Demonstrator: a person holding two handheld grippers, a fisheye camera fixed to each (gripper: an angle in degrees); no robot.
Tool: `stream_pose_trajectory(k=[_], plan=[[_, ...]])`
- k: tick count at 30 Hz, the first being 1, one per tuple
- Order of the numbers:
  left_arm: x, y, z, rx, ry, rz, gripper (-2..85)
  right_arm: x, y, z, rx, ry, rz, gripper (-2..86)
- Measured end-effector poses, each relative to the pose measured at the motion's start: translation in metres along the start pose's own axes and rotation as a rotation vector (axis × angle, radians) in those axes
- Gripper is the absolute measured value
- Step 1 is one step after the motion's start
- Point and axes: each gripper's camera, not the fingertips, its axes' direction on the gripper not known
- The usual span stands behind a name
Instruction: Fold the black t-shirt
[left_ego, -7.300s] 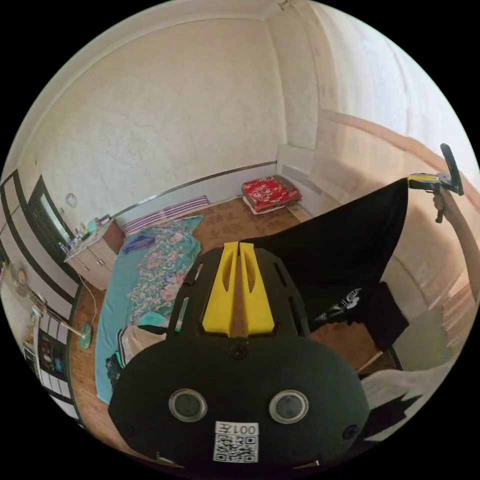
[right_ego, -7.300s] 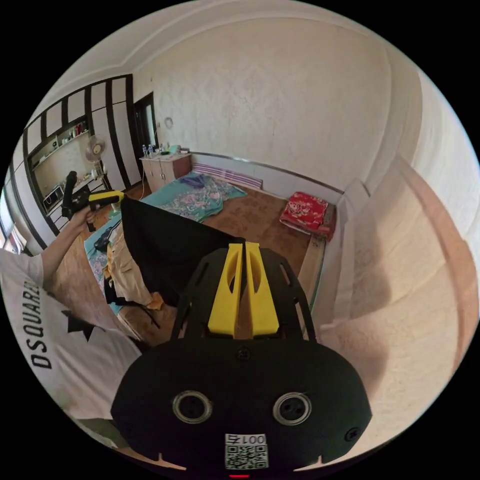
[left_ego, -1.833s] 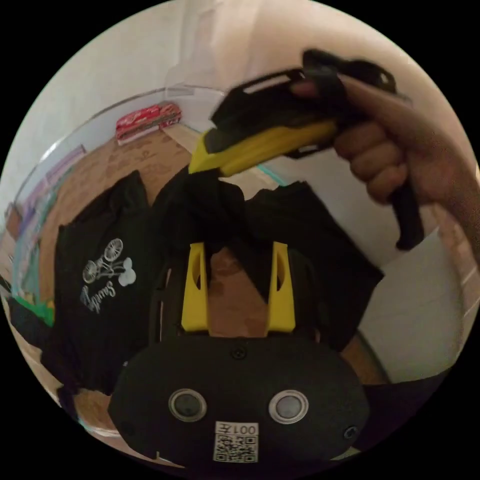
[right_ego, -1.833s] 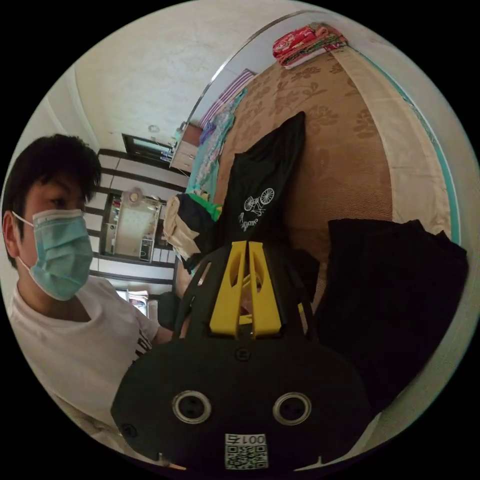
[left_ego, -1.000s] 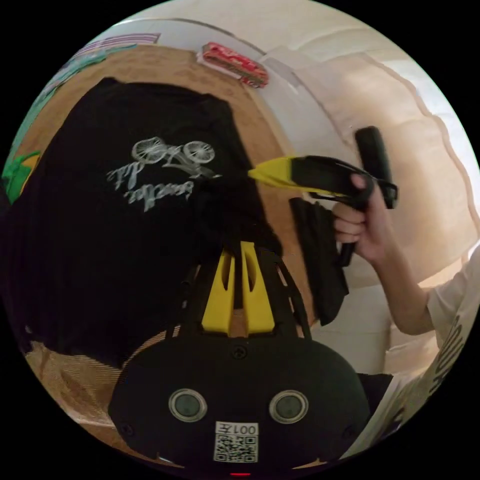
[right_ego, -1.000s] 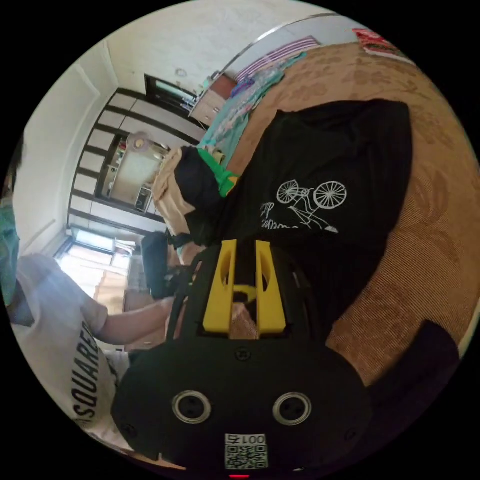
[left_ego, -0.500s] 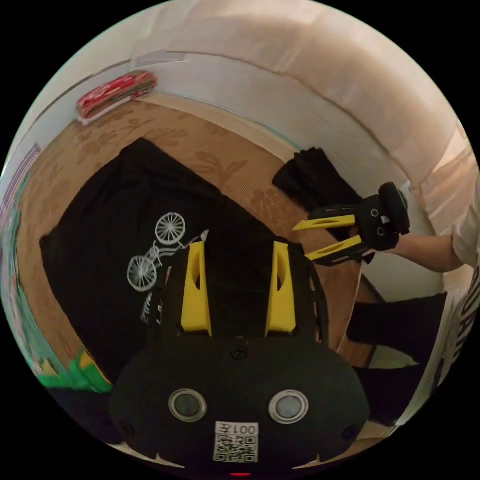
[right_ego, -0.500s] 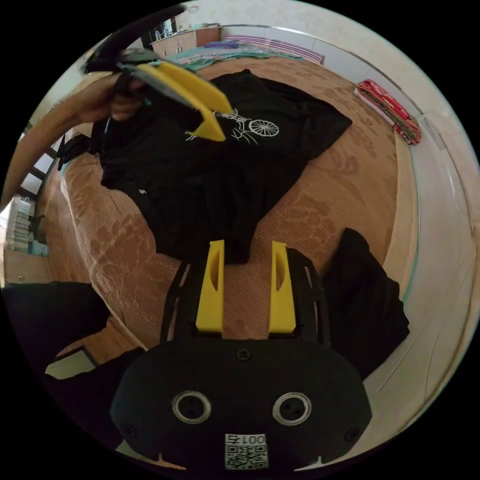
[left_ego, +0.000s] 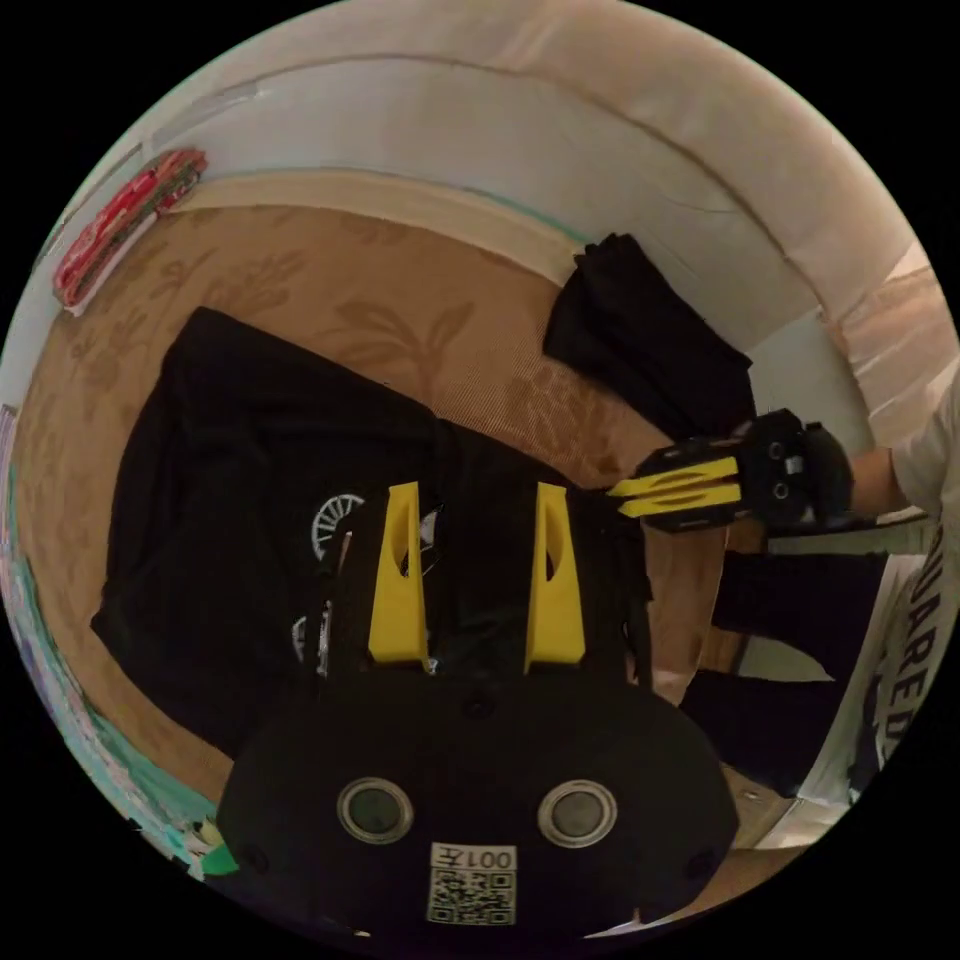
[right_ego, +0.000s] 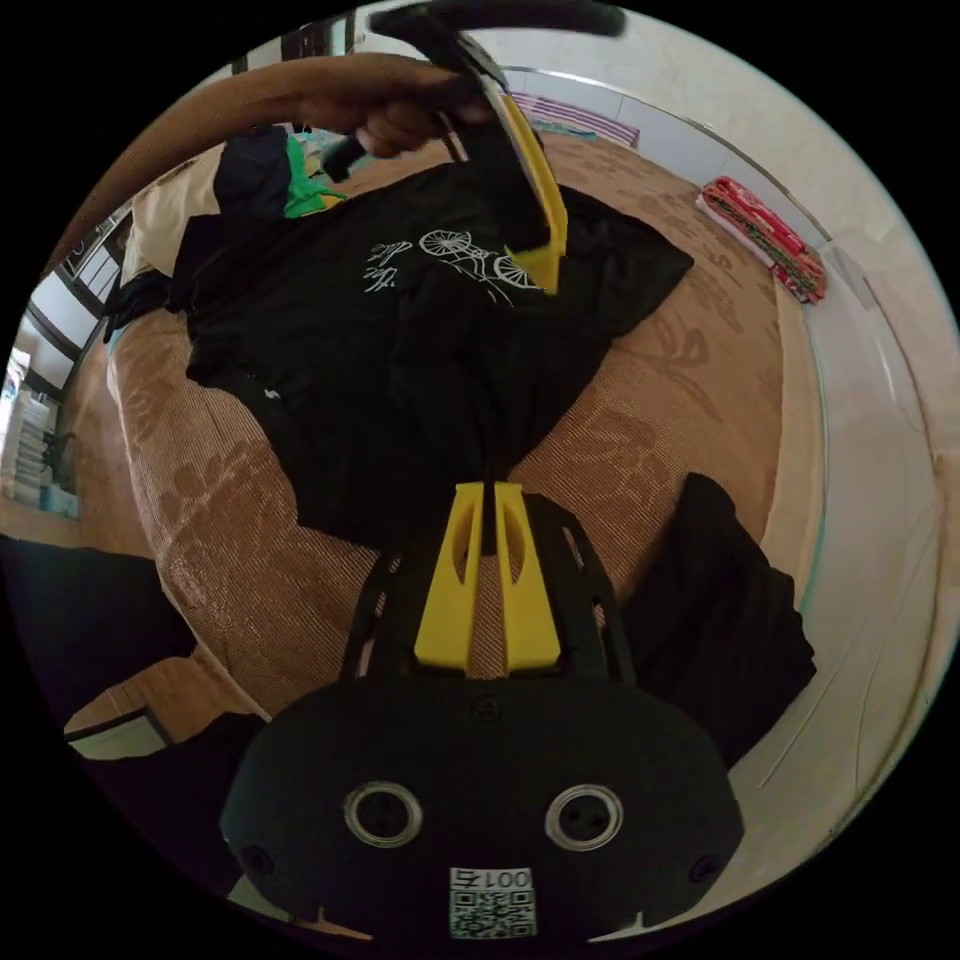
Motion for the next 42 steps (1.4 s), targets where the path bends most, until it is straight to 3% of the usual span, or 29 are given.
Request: stream_pose_trajectory(k=[2, 6, 10, 16, 25, 29, 36, 42], plan=[[-0.020, -0.020, 0.002, -0.012, 0.087, -0.057, 10.6, -0.020, 0.004, -0.005, 0.004, 0.037, -0.029, 1.8], [-0.044, -0.043, -0.009, -0.065, 0.069, -0.124, 7.1, -0.062, 0.017, -0.014, 0.016, 0.113, -0.064, 1.6], [-0.059, -0.063, -0.050, 0.030, 0.113, -0.123, 0.2, -0.087, 0.030, -0.020, 0.025, 0.167, -0.036, 1.4], [-0.085, -0.092, -0.093, 0.031, 0.170, -0.127, -0.8, -0.122, 0.040, -0.014, 0.018, 0.196, 0.033, 1.4], [-0.119, -0.148, -0.140, 0.083, 0.108, -0.032, -0.8, -0.125, 0.035, 0.001, 0.019, 0.419, 0.176, 1.4], [-0.134, -0.172, -0.141, -0.012, 0.082, -0.036, 0.1, -0.108, 0.029, 0.017, -0.079, 0.354, 0.226, 1.8], [-0.151, -0.134, -0.195, 0.062, 0.097, -0.160, 2.9, -0.104, 0.051, -0.003, -0.015, 0.215, 0.349, 3.3], [-0.147, -0.106, -0.221, 0.098, 0.134, -0.120, 4.0, -0.114, 0.019, -0.008, 0.126, 0.150, 0.156, 10.3]])
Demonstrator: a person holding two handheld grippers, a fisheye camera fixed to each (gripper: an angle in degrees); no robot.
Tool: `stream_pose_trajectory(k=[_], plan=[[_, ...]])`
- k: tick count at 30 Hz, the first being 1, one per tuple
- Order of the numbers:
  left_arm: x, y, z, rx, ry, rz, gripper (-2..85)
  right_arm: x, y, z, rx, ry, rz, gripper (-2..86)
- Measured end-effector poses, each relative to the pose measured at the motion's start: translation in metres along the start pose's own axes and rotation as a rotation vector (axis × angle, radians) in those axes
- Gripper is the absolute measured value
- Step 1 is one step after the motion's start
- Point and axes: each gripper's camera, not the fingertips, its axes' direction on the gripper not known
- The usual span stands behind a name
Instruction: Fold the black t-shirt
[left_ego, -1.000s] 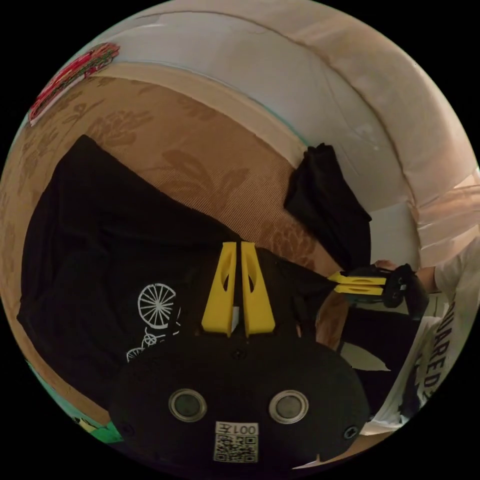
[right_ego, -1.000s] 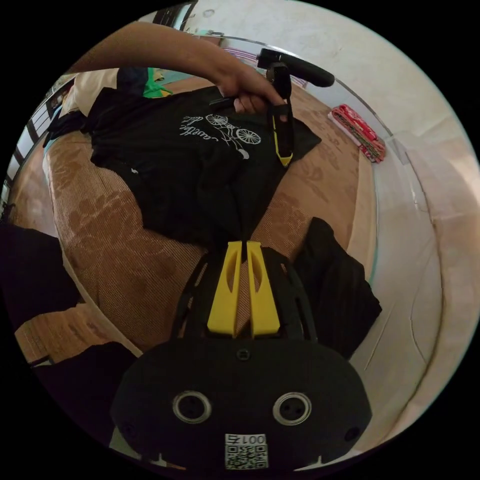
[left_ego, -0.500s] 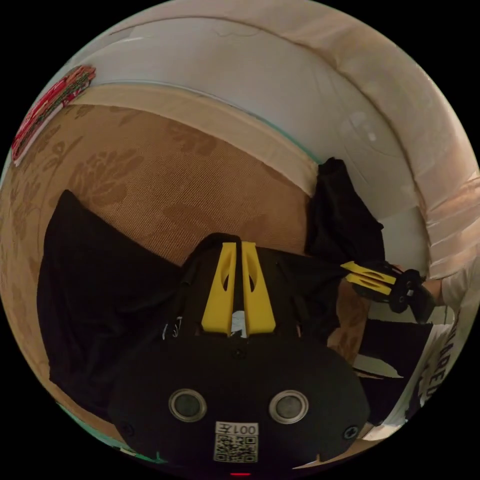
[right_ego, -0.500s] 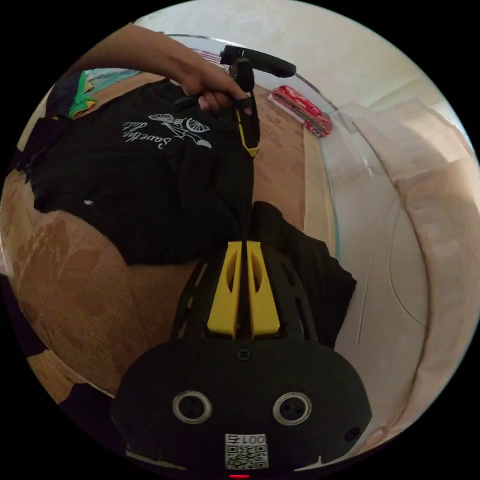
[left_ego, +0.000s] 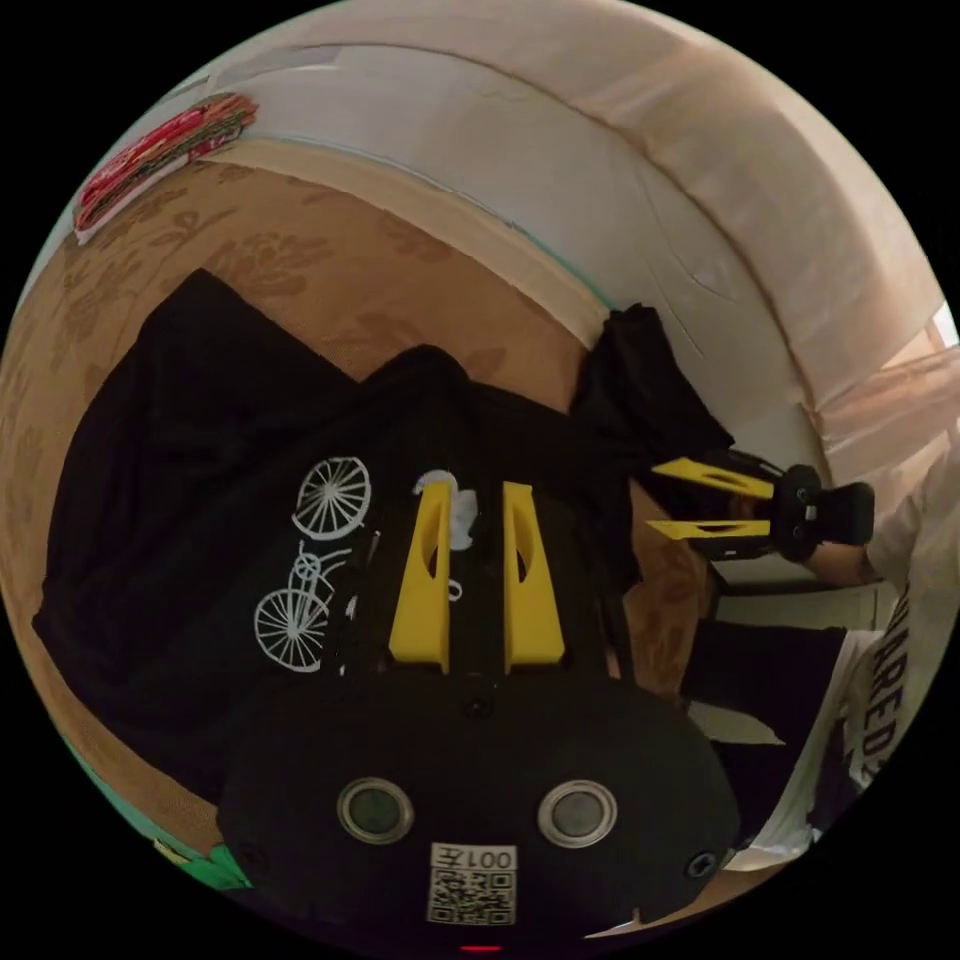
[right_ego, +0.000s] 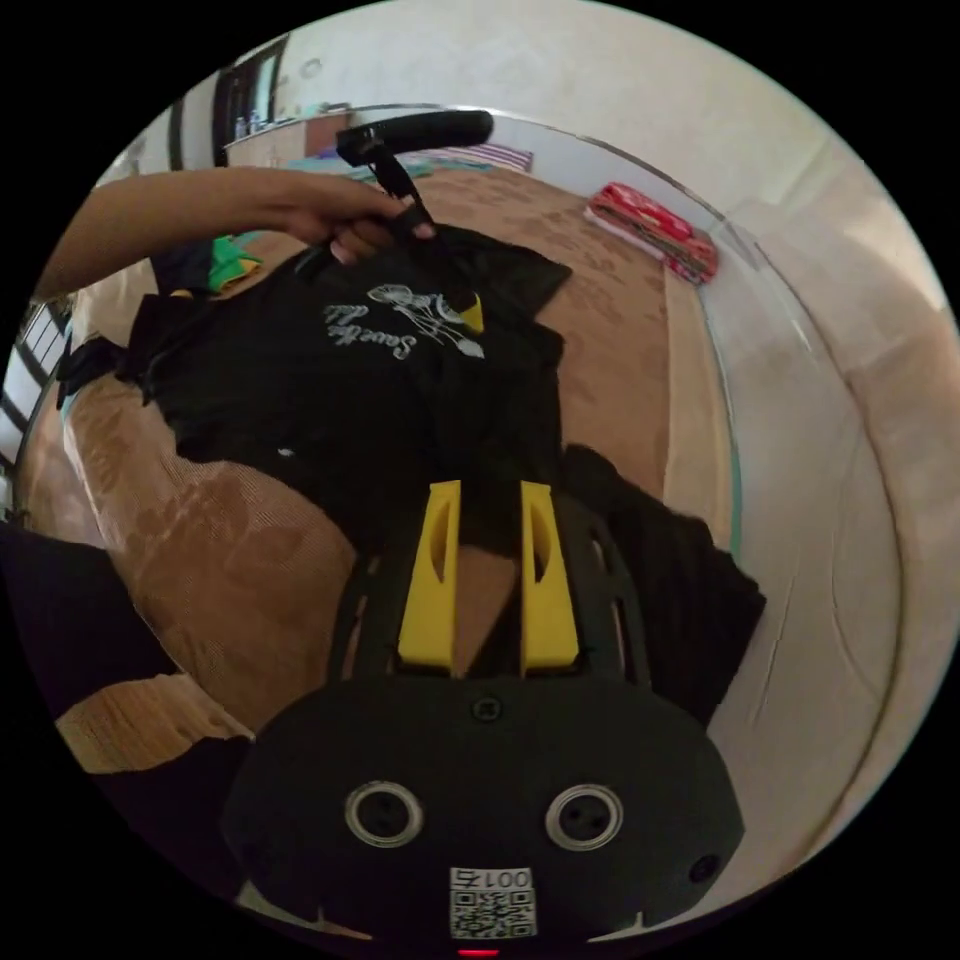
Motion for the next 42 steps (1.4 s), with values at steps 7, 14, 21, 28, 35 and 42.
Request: stream_pose_trajectory(k=[7, 14, 21, 28, 35, 42], plan=[[-0.015, 0.005, -0.002, -0.027, 0.055, 0.040, 3.3, 0.009, -0.050, 0.057, -0.051, -0.118, -0.076, 7.9], [-0.026, 0.016, -0.026, -0.065, 0.083, 0.115, 0.8, -0.005, -0.031, 0.031, 0.042, -0.065, -0.082, 2.3], [-0.038, 0.033, -0.034, -0.147, 0.058, 0.080, 2.2, -0.029, -0.009, 0.039, -0.055, -0.237, -0.201, 4.4], [-0.054, 0.012, -0.037, 0.041, 0.175, -0.009, 4.5, -0.005, 0.000, 0.028, -0.073, -0.155, -0.101, 6.0], [-0.089, -0.031, -0.013, 0.057, 0.214, -0.037, 4.1, 0.070, -0.003, 0.049, -0.186, 0.040, 0.040, 8.9], [-0.110, -0.042, -0.032, 0.097, 0.266, 0.065, -0.7, 0.090, -0.008, 0.057, -0.172, 0.014, -0.071, 3.7]])
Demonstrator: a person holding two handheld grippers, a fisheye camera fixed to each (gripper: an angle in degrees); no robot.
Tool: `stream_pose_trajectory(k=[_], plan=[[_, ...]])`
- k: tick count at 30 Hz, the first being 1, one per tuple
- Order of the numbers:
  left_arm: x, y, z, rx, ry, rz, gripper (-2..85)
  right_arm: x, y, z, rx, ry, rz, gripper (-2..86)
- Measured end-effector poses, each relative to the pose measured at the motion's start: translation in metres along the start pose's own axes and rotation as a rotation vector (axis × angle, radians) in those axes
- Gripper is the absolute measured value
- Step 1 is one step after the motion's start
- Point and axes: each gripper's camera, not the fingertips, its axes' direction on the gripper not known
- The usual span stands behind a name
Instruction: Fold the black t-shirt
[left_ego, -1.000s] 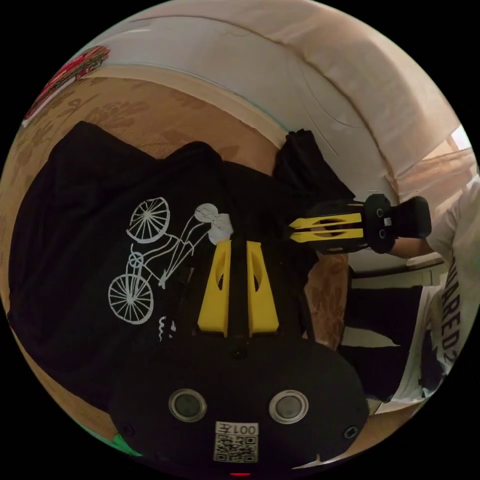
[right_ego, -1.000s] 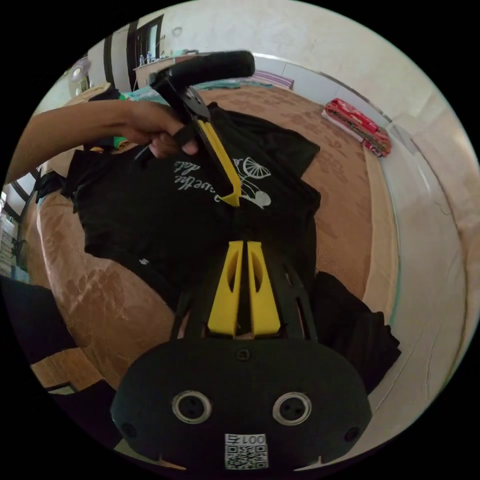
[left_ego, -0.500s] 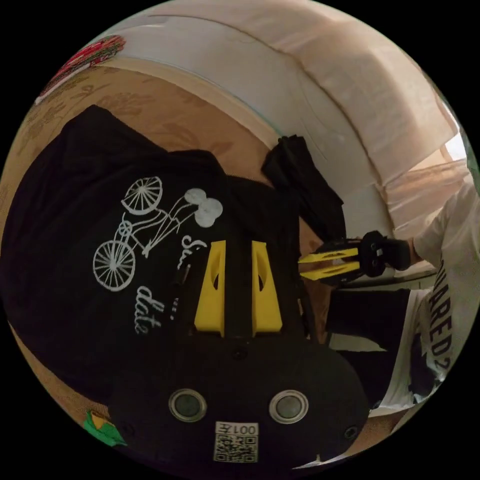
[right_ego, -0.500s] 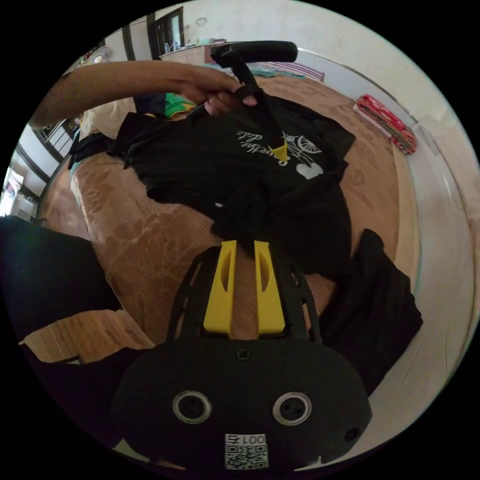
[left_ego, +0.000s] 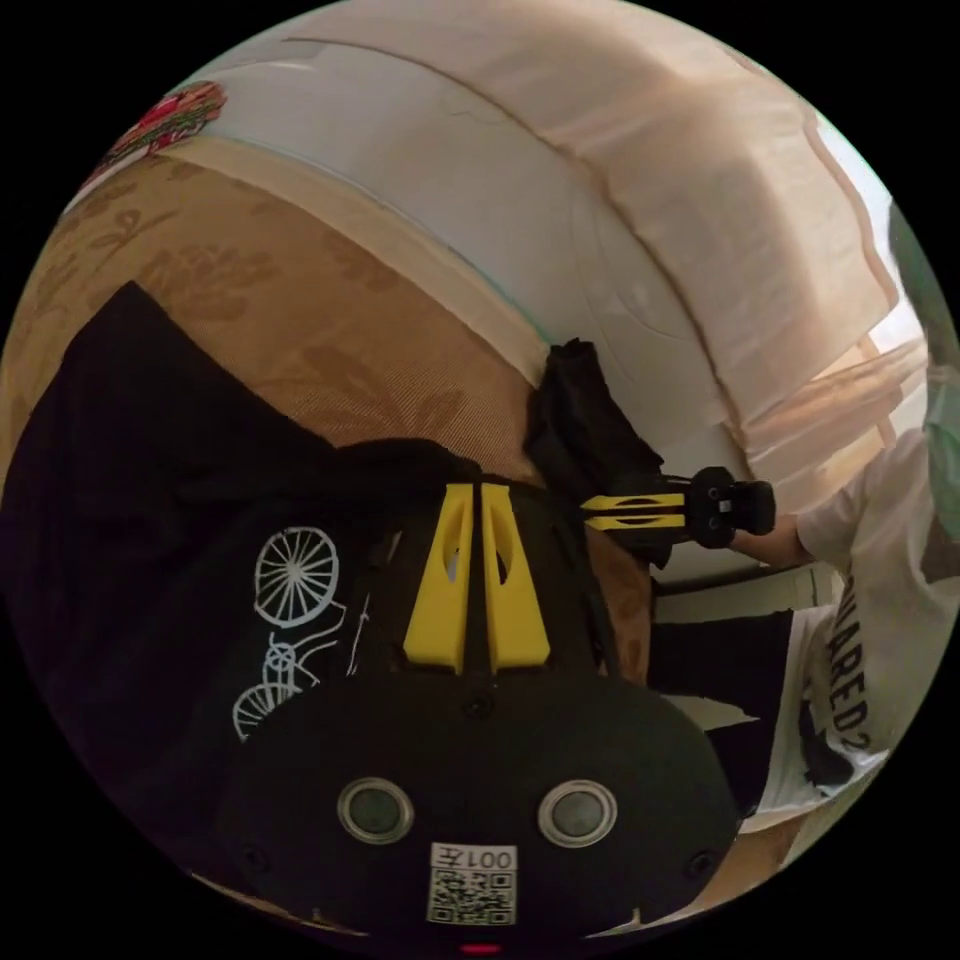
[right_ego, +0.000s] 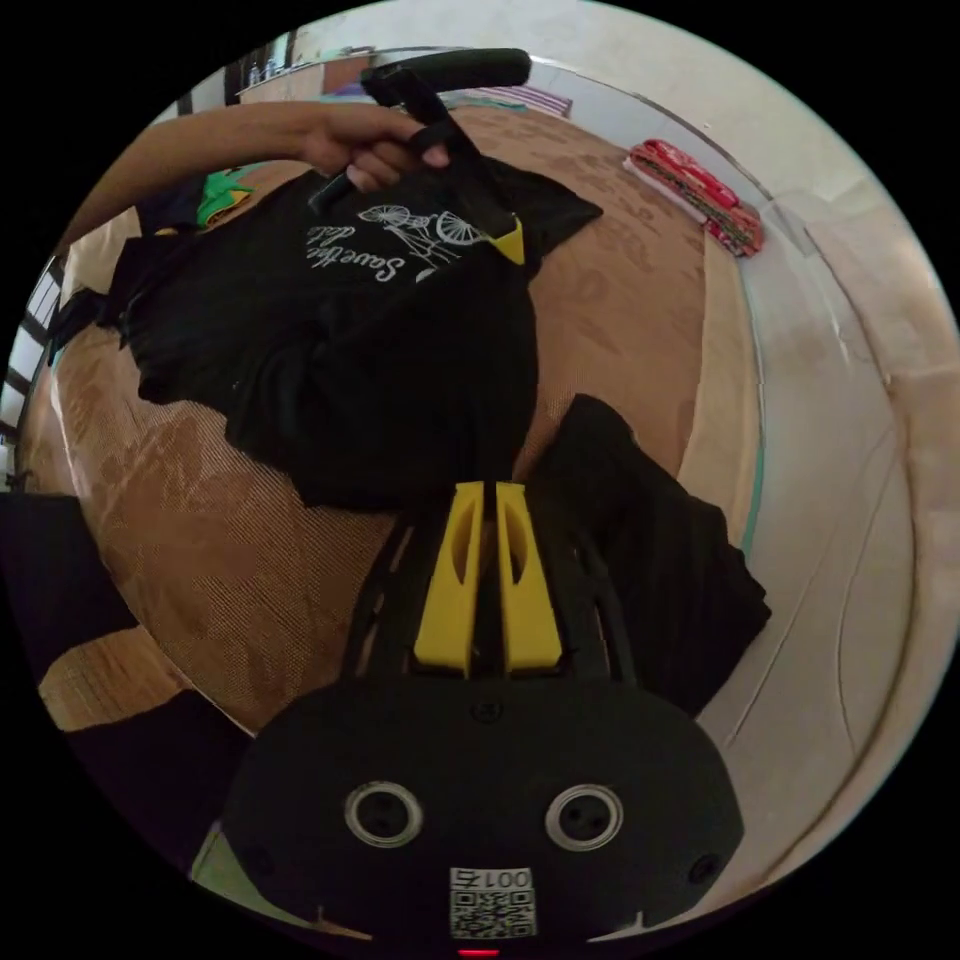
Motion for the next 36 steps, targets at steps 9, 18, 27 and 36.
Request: stream_pose_trajectory(k=[9, 18, 27, 36], plan=[[-0.052, -0.033, 0.014, -0.199, -0.069, 0.043, -0.8, 0.036, -0.008, 0.011, 0.007, 0.110, 0.087, 2.2], [-0.096, 0.002, 0.046, -0.222, -0.039, -0.061, 3.7, 0.069, 0.013, 0.016, -0.025, 0.081, 0.224, 2.6], [-0.107, 0.127, 0.075, -0.113, 0.104, -0.214, 5.9, 0.079, 0.053, 0.013, -0.072, -0.307, 0.376, 8.7], [-0.114, 0.206, 0.127, -0.003, -0.068, -0.304, -0.1, 0.087, 0.061, 0.011, -0.125, -0.248, 0.588, 4.0]])
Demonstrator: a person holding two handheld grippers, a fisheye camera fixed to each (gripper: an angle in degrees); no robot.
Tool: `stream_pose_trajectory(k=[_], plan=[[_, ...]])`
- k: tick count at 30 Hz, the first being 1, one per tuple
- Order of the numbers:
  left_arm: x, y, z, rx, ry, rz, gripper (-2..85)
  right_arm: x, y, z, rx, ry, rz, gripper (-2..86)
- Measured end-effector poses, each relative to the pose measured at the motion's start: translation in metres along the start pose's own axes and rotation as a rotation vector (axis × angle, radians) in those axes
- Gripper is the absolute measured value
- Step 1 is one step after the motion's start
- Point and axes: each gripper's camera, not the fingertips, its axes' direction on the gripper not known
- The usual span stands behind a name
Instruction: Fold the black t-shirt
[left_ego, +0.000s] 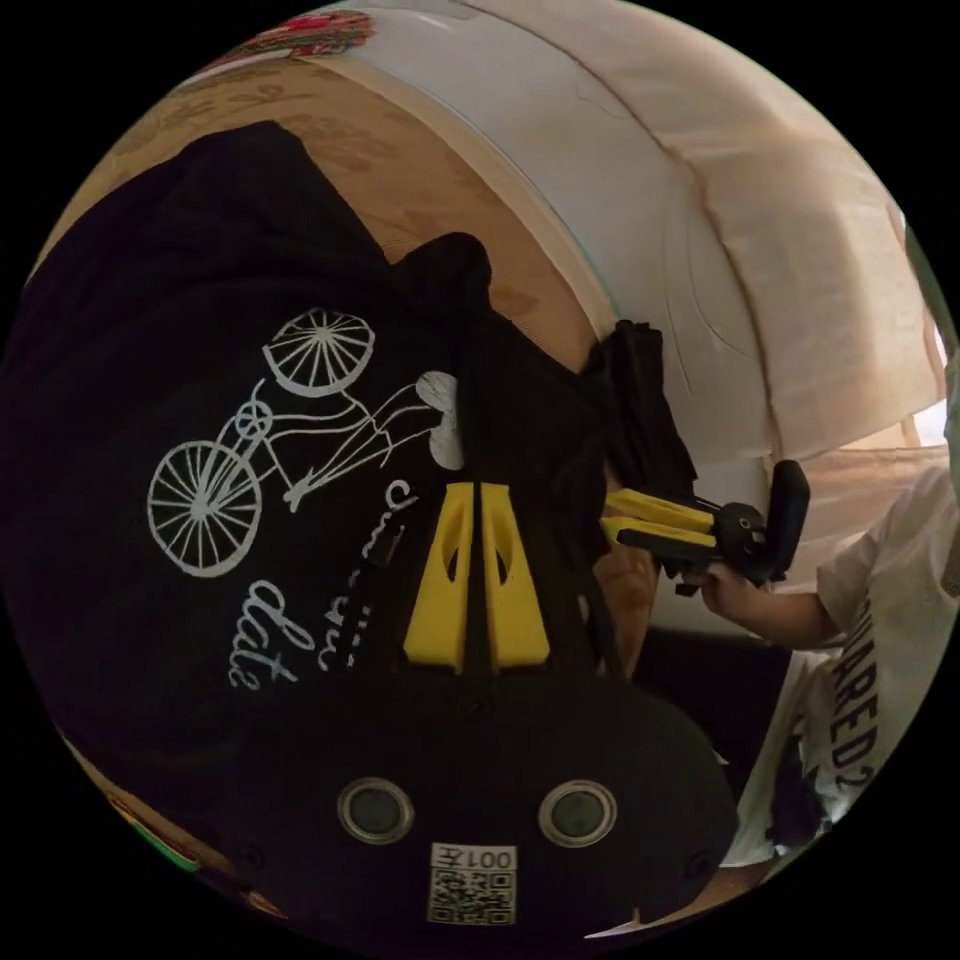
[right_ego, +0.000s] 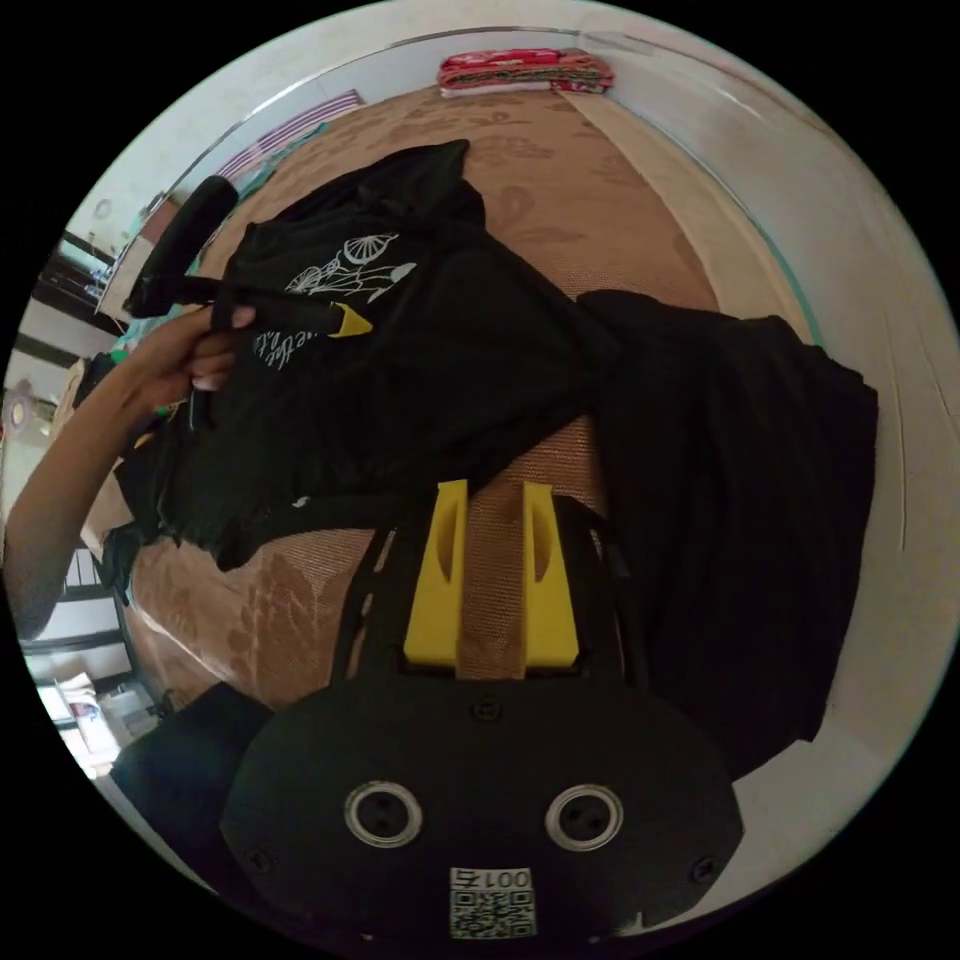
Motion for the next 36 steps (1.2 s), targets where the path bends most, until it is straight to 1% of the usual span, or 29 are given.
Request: stream_pose_trajectory(k=[3, 5, 7, 10, 12, 13, 15, 17, 19, 20, 22, 23, 25, 30, 33, 35, 36], plan=[[-0.007, 0.024, 0.014, 0.035, -0.040, -0.010, -0.7, 0.002, 0.005, -0.005, -0.015, 0.004, -0.020, 1.4], [-0.011, 0.043, 0.022, 0.051, -0.113, -0.004, -0.8, 0.004, 0.010, -0.010, -0.020, 0.018, -0.034, 0.9], [-0.015, 0.057, 0.027, 0.073, -0.151, 0.005, -0.9, 0.009, 0.018, -0.019, -0.016, 0.049, -0.043, 0.6], [-0.027, 0.080, 0.040, 0.094, -0.186, 0.004, -0.9, 0.019, 0.031, -0.031, -0.032, 0.044, -0.026, 0.7], [-0.034, 0.093, 0.052, 0.083, -0.200, 0.023, -0.9, 0.023, 0.039, -0.041, -0.019, 0.081, -0.050, 1.3], [-0.041, 0.102, 0.063, 0.065, -0.187, 0.026, -0.9, 0.023, 0.041, -0.043, -0.012, 0.069, -0.064, 1.6], [-0.051, 0.116, 0.081, 0.047, -0.175, 0.028, -0.9, 0.024, 0.043, -0.052, 0.007, -0.047, -0.087, 3.8], [-0.064, 0.137, 0.104, 0.039, -0.180, 0.017, -0.8, 0.022, 0.042, -0.057, 0.009, -0.123, -0.099, 7.2], [-0.073, 0.153, 0.118, 0.042, -0.192, 0.005, -0.5, 0.018, 0.038, -0.057, -0.010, -0.139, -0.094, 8.7], [-0.080, 0.164, 0.127, 0.044, -0.194, -0.008, 0.1, 0.014, 0.036, -0.058, -0.013, -0.146, -0.092, 8.1], [-0.091, 0.181, 0.141, 0.059, -0.203, -0.028, -0.7, 0.008, 0.035, -0.059, -0.003, -0.102, -0.059, 5.6], [-0.099, 0.193, 0.149, 0.067, -0.209, -0.042, -0.8, 0.001, 0.037, -0.063, 0.012, -0.020, -0.049, 4.0], [-0.109, 0.210, 0.162, 0.069, -0.205, -0.060, -0.4, -0.007, 0.040, -0.072, 0.010, 0.036, -0.071, 2.7], [-0.128, 0.275, 0.189, 0.083, -0.230, -0.118, 1.3, -0.009, 0.057, -0.110, -0.022, 0.019, -0.098, 1.2], [-0.133, 0.336, 0.204, 0.094, -0.312, -0.198, 2.1, -0.012, 0.060, -0.132, -0.060, 0.062, -0.166, 1.0], [-0.136, 0.394, 0.217, 0.066, -0.389, -0.290, 2.5, -0.013, 0.062, -0.144, -0.085, 0.077, -0.197, 1.0], [-0.138, 0.409, 0.221, 0.056, -0.408, -0.321, 2.6, -0.013, 0.063, -0.152, -0.103, 0.074, -0.203, 1.1]])
